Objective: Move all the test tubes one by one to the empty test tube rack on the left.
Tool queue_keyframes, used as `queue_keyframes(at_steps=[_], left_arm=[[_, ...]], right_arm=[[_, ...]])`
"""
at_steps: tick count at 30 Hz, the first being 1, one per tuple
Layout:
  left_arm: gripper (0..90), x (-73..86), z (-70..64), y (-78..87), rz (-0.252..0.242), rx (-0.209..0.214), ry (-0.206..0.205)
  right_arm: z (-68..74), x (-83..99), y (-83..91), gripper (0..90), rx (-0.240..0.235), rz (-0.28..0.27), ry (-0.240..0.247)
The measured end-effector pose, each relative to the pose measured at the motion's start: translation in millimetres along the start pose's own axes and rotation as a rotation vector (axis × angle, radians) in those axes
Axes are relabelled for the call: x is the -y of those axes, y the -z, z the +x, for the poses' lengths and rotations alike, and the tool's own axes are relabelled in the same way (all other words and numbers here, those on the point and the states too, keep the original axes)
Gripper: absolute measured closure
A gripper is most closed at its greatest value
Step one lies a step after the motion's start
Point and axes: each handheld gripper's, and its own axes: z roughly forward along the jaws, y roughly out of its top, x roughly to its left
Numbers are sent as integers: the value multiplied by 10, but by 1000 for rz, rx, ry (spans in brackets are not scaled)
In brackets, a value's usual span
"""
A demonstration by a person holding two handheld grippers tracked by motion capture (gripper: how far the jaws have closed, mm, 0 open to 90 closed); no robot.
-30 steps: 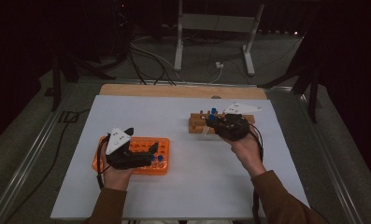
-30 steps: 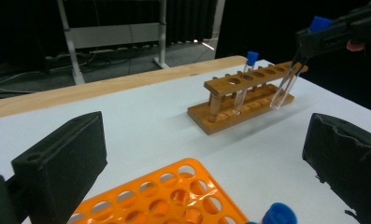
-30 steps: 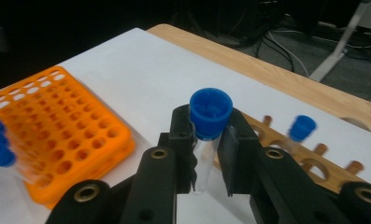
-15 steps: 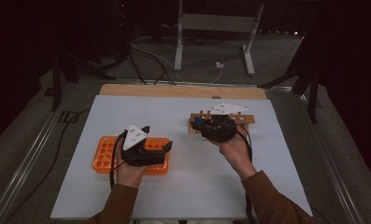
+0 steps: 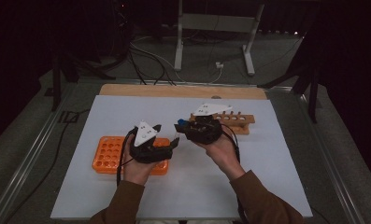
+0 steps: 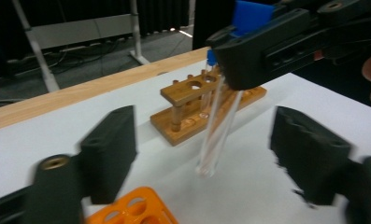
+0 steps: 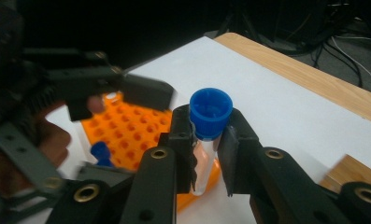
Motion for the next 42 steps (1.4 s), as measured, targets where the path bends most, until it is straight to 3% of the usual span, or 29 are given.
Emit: queue_keyframes(at_steps=[6, 9, 13, 21, 25, 31, 38, 40, 42], left_arm=[[581, -4, -19, -33, -6, 21, -7], [671, -4, -20, -27, -18, 28, -3], [737, -9, -13, -16, -32, 39, 2], [782, -9, -42, -28, -37, 40, -20], [784, -6, -6, -22, -26, 23, -18], [785, -2, 71, 22, -35, -6, 4], [785, 18, 150, 86, -46, -25, 19], [785, 29, 175, 109, -49, -28, 24], [785, 42, 195, 131, -50, -33, 29]], right_arm=[[83, -37, -44, 770, -32, -9, 2], [93, -36, -53, 770, -37, -8, -4], [76, -24, -56, 770, -47, -8, -20], [53, -17, -52, 759, -54, -14, -31], [19, -24, -1, 604, -44, -47, -37], [-78, 3, 75, 357, 8, -71, -50], [-201, 128, 129, 168, 68, -85, -45], [-237, 166, 150, 150, 86, -85, -43], [-251, 205, 175, 103, 138, -78, -18]])
